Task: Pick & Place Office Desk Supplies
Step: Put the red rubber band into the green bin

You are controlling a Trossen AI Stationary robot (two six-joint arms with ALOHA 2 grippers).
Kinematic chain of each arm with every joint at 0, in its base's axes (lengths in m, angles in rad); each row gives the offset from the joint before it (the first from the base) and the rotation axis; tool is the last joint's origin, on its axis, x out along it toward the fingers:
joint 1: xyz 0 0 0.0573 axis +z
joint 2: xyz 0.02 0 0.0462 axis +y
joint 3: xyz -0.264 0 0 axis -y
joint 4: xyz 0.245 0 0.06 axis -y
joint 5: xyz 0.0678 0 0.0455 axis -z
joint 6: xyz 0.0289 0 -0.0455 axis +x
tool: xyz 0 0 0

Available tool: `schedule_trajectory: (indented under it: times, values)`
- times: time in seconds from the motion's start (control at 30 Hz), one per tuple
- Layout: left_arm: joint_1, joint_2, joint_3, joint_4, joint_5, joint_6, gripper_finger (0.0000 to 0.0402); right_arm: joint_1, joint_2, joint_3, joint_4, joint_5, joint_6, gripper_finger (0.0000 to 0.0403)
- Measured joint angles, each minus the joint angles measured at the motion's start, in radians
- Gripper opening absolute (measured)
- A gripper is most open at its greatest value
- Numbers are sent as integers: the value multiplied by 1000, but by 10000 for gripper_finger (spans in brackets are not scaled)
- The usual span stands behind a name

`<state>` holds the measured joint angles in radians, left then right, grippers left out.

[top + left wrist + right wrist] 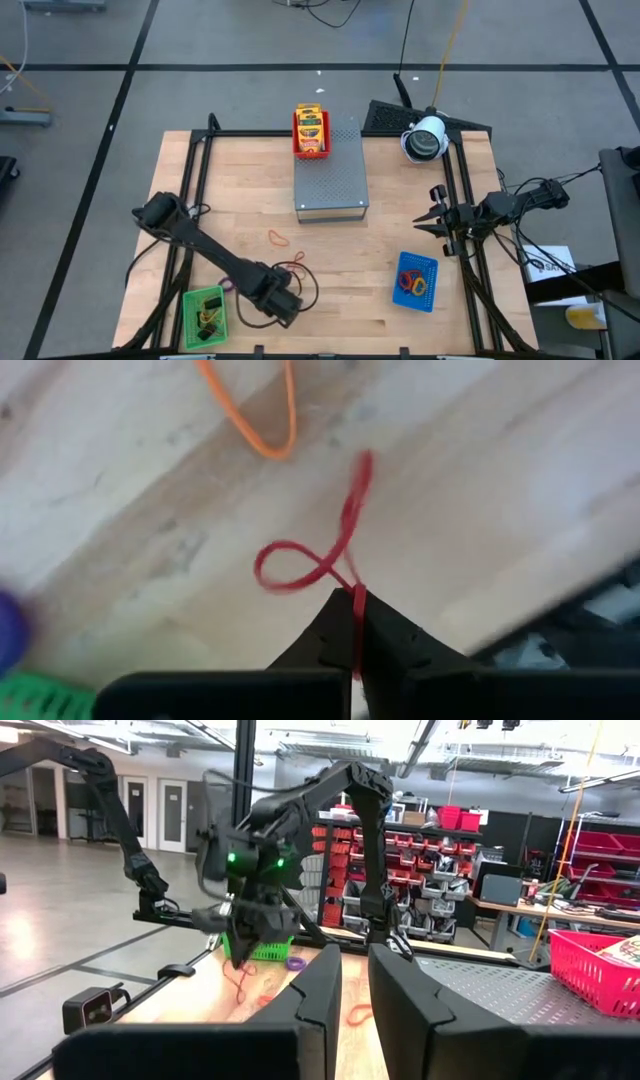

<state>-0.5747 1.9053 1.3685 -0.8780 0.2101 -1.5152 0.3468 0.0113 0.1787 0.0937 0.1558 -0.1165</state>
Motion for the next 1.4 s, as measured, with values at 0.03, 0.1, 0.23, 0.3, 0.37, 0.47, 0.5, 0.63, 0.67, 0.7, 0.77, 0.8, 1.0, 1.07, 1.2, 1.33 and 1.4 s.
schedule_trajectory:
  times: [0.03, 0.1, 0.23, 0.3, 0.37, 0.47, 0.5, 0.63, 0.67, 0.7, 0.77, 0.8, 1.0, 1.07, 1.2, 1.33, 1.4]
  values:
    - [-3, -12, 5, -6, 0, -6, 7, 0, 0, 0, 0, 0, 0, 45]
    - [-8, -34, 10, -13, 0, -14, 4, 0, 0, 0, 0, 0, 0, 45]
    - [-18, -91, 14, -18, -16, -54, 6, 0, 0, 0, 0, 0, 0, 45]
    - [-25, -130, 16, -24, -41, -84, 4, 0, 0, 0, 0, 0, 0, 45]
    - [-41, -171, 16, -48, -75, -130, 4, 0, 0, 0, 0, 0, 0, 45]
    - [-70, -240, 16, -98, -109, -191, 5, 0, 0, 0, 0, 0, 0, 45]
    - [-85, -263, 16, -121, -121, -212, 4, 0, 0, 0, 0, 0, 0, 45]
    - [-145, -332, 16, -191, -157, -281, 5, 0, 0, 0, 0, 0, 0, 45]
    - [-161, -345, 16, -205, -163, -295, 5, 0, 0, 0, 0, 0, 0, 45]
    - [-176, -356, 16, -217, -167, -306, 5, 0, 0, 0, 0, 0, 0, 45]
    - [-206, -370, 17, -243, -167, -320, 3, 0, 0, 0, 0, 0, 0, 45]
    - [-224, -375, 17, -253, -167, -317, 3, 0, 0, 0, 0, 0, 0, 45]
    - [-353, -436, 17, -294, -194, -250, 3, 0, 0, 0, 0, 0, 0, 45]
    - [-409, -461, 17, -330, -232, -240, 4, 0, 0, 0, 0, 0, 0, 45]
    - [-522, -495, 17, -411, -261, -231, 3, 0, 0, 0, 0, 0, 0, 45]
    - [-608, -494, 17, -470, -264, -217, 6, 0, 0, 0, 0, 0, 0, 45]
    - [-633, -494, 17, -472, -268, -214, 5, 0, 0, 0, 0, 0, 0, 45]
